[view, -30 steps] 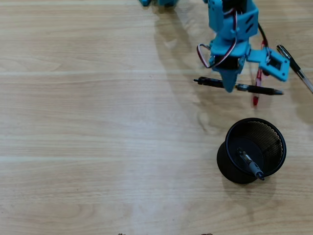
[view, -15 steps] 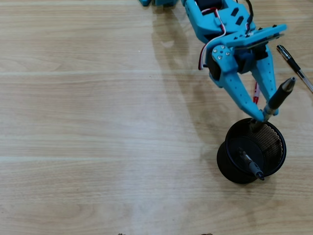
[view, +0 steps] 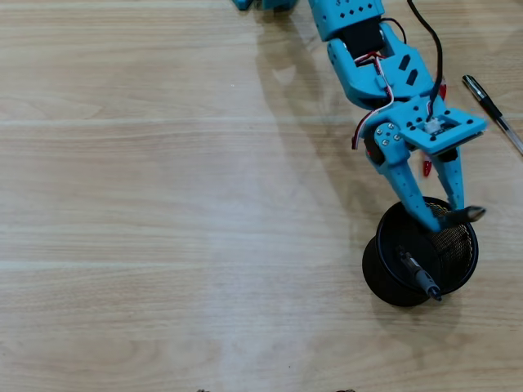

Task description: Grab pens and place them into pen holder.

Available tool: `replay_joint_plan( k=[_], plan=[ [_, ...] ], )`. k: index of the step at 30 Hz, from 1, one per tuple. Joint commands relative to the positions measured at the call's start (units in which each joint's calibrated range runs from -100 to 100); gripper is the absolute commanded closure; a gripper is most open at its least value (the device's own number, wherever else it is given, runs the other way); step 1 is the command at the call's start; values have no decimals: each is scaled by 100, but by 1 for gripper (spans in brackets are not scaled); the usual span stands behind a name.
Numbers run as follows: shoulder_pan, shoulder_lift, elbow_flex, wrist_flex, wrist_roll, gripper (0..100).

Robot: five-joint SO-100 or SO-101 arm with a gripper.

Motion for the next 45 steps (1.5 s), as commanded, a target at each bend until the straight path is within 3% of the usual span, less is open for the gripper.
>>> replay_joint_plan(
  k=[1,6,14,19,21,22,25,28,31,34,38,45],
  plan=[
    [-34,-99,-26,-104,19,87],
    [-18,-370,-8,-113,82,87],
    [-74,-1706,55,283,1452,86],
    [-486,-3075,-135,3282,2393,86],
    [-639,-3514,-298,4872,2685,86],
    [-703,-3760,-434,6419,2691,86],
    [-703,-3785,-561,8413,2293,87],
    [-768,-3768,-524,10063,1373,86],
    [-1083,-3591,-551,10880,307,86],
    [-1453,-3329,-579,10846,-540,83],
    [-1937,-2864,-479,9883,-1392,78],
    [-2171,-1891,-63,8379,-1930,78]
  ],
)
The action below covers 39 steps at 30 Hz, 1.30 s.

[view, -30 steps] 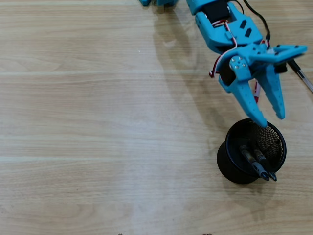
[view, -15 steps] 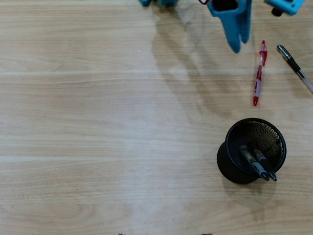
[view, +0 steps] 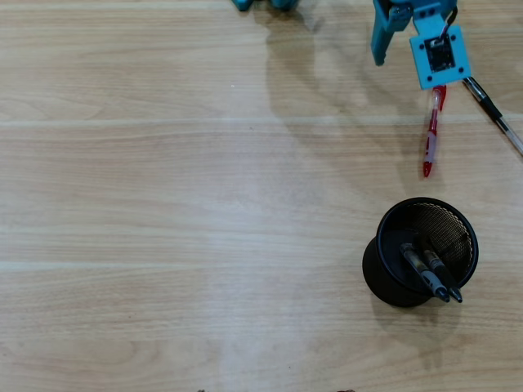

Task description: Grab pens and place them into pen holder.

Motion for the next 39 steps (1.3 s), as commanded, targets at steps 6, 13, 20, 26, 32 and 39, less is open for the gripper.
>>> replay_joint_plan(
  k=[6,13,20,26,32,39],
  plan=[
    [-199,1104,-128,-1370,-418,78],
    [-352,2042,-870,-1851,-449,78],
    [-465,3006,-1776,-1860,-449,78],
    [-417,3564,-1748,-1860,-449,80],
    [-199,3775,-1703,-1851,-397,98],
    [-78,3555,-1558,-1851,-157,98]
  ],
)
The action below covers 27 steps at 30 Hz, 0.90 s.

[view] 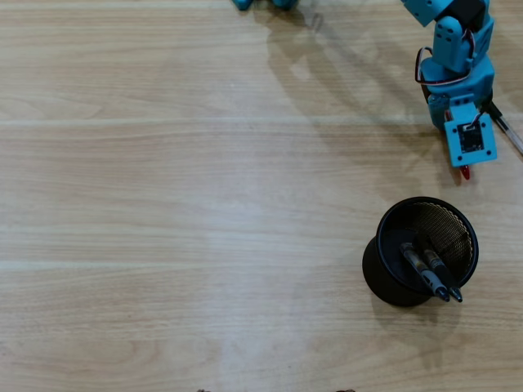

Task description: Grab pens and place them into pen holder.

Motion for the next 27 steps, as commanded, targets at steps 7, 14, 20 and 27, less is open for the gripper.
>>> replay_joint_plan(
  k=[7,14,20,27],
  plan=[
    [739,-1344,-616,-102,1421,98],
    [1771,-1868,-933,-5070,3653,98],
    [2481,-1860,-82,-6609,2874,98],
    [2618,-1851,452,-6617,2639,98]
  ],
)
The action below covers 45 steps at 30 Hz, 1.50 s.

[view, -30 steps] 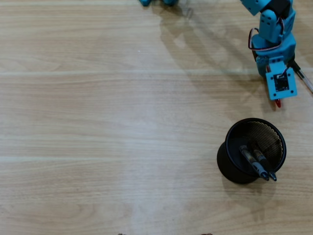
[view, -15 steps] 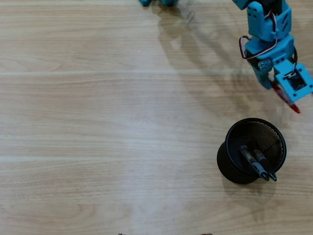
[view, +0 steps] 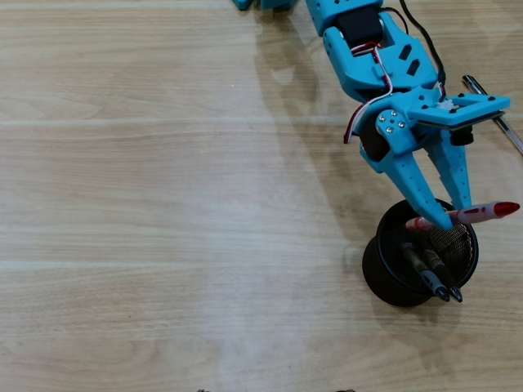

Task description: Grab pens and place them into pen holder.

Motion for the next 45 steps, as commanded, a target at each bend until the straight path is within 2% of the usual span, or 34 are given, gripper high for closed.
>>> replay_joint_plan(
  k=[1,4,8,15,18,19,23,24,25,28,31,34,40,45],
  plan=[
    [52,-370,188,-166,-63,97],
    [-28,-370,396,-174,-68,95],
    [-149,-370,559,-183,-58,85],
    [-270,-522,532,-114,5,85],
    [-601,-970,559,83,355,85],
    [-988,-1300,433,1106,627,85],
    [-1964,-1359,-808,4561,669,84],
    [-2198,-1131,-1152,5292,528,83],
    [-2641,-395,-1858,6005,-16,78],
    [-3230,1025,-2782,6168,-758,73],
    [-3560,2386,-3696,6220,-1035,73],
    [-3657,2910,-4022,6237,-1406,73],
    [-3544,3037,-3895,6237,-1417,73],
    [-3456,2961,-2981,6100,-1417,73]
  ],
)
